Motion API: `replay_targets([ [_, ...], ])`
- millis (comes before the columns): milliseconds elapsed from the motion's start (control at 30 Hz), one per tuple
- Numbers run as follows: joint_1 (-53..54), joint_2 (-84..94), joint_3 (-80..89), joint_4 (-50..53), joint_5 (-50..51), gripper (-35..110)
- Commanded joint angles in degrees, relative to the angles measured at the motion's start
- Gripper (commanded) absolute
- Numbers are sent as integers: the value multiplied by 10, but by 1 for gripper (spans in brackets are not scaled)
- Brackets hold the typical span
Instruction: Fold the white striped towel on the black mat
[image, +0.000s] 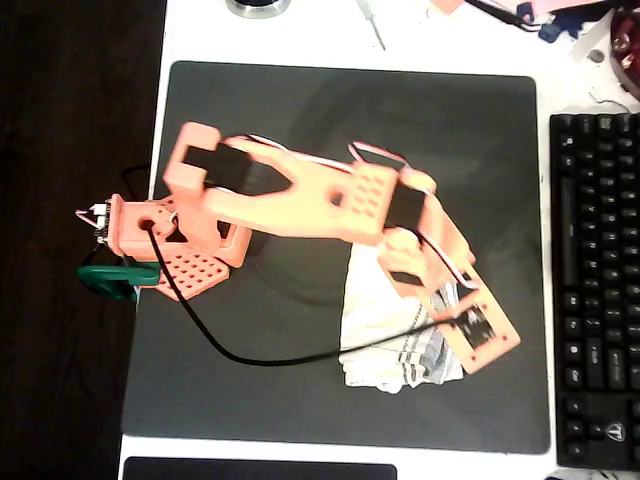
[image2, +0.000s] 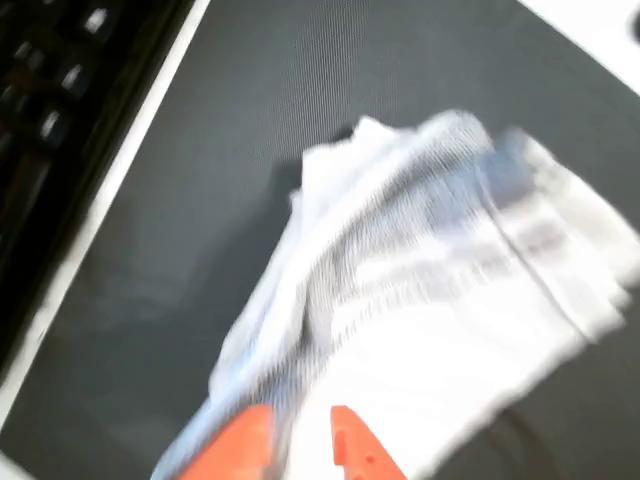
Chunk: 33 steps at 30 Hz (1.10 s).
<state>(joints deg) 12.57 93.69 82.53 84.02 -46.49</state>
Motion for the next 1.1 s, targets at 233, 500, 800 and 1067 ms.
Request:
replay_targets([
  [233, -80, 48, 15, 39, 24, 0],
  [500, -127, -123, 13, -68, 67, 0],
  [800, -152, -191, 35, -161, 37, 0],
  [1067, -132, -128, -10, -82, 36, 0],
])
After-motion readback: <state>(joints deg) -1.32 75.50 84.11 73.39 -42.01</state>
